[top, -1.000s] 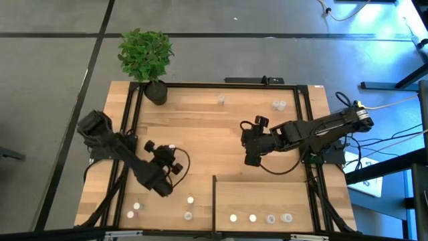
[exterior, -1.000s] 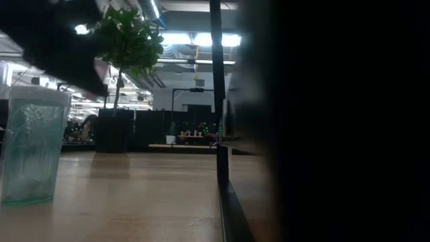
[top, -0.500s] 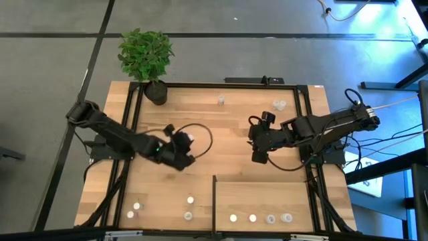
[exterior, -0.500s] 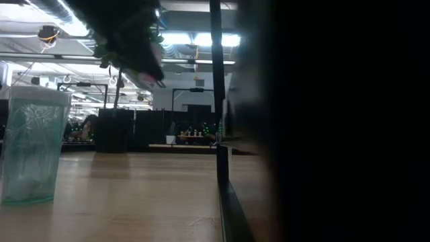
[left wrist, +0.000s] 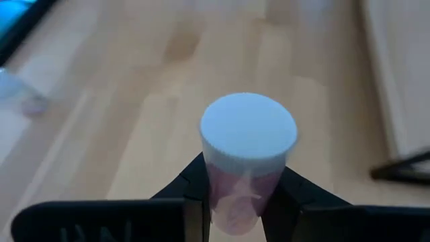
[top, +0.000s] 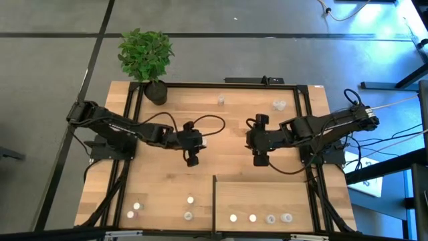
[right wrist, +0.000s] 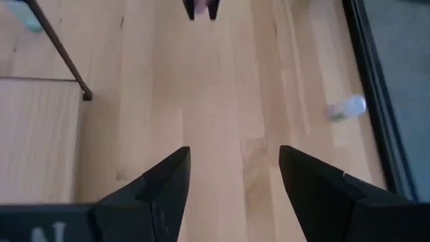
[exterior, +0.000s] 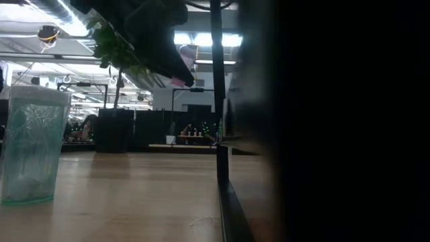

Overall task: Pick and place medicine bottles onto shelf by color
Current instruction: Put the top pink pill bottle on the shelf aligned with the other pink pill bottle

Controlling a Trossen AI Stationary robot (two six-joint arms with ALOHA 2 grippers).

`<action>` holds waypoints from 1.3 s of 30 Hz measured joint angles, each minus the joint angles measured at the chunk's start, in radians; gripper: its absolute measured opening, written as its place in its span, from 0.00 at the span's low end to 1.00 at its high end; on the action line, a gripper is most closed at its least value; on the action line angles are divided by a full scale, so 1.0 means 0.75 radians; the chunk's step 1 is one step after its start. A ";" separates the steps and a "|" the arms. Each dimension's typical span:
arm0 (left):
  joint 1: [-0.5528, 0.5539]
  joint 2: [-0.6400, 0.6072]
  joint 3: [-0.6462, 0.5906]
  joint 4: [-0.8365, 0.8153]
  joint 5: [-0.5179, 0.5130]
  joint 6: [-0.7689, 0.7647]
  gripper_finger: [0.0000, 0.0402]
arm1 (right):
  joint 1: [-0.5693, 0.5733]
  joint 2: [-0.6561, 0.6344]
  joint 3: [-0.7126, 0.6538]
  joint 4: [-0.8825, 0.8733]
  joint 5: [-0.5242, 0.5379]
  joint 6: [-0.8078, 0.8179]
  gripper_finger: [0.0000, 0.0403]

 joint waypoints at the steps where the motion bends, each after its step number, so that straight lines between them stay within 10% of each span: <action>1: 0.009 0.000 0.000 0.000 0.034 0.028 0.19 | 0.000 0.010 -0.001 0.033 0.001 -0.054 0.57; 10: 0.057 0.001 0.000 -0.003 0.152 0.184 0.19 | -0.005 0.120 -0.001 0.429 -0.031 -0.527 0.57; 39: 0.051 0.002 0.000 0.068 0.141 0.342 0.19 | -0.193 0.446 -0.002 0.855 -0.314 -0.674 0.57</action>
